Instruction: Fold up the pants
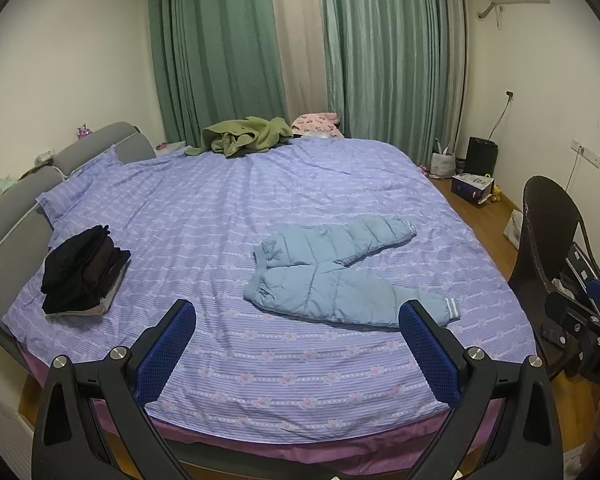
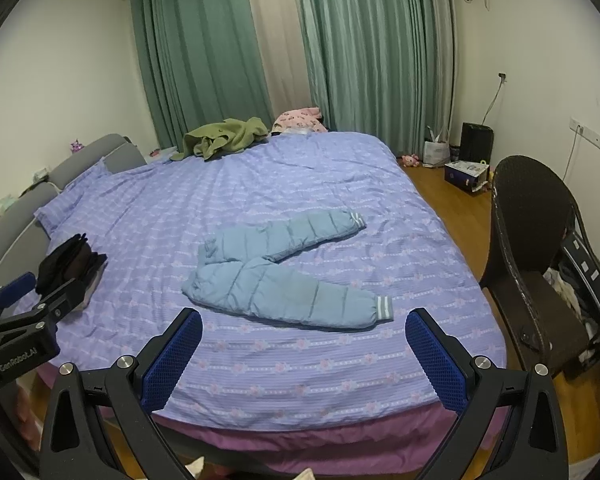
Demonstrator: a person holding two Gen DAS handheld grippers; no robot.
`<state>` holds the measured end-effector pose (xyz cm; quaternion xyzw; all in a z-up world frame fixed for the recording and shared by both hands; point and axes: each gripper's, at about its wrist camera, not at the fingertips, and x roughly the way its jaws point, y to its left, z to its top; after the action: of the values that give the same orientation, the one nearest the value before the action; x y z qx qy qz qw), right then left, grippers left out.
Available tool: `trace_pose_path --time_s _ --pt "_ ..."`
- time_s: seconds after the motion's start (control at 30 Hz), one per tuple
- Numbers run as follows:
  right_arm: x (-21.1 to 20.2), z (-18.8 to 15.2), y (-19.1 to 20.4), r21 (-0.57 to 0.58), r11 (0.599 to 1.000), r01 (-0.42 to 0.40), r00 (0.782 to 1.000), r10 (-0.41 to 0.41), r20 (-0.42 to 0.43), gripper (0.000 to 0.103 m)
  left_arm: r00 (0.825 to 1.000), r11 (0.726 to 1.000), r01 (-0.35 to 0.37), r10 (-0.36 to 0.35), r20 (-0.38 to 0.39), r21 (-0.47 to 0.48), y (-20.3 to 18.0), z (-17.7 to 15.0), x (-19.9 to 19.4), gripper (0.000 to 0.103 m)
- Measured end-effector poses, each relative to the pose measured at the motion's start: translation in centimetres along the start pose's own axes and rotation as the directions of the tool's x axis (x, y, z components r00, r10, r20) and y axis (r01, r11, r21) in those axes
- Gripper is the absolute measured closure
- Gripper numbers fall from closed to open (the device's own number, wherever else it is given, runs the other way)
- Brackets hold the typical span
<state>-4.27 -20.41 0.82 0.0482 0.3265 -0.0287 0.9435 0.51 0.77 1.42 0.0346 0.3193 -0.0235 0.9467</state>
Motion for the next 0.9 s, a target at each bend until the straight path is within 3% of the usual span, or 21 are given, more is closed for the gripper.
trace_pose_path --time_s 0.9 --pt "-0.23 -0.02 0.53 -0.002 1.0 0.002 1.0 -0.002 0.002 0.0 1.0 1.0 -0.008 0.008 0.012 -0.004 0.66 0.45 -0.28 0.0"
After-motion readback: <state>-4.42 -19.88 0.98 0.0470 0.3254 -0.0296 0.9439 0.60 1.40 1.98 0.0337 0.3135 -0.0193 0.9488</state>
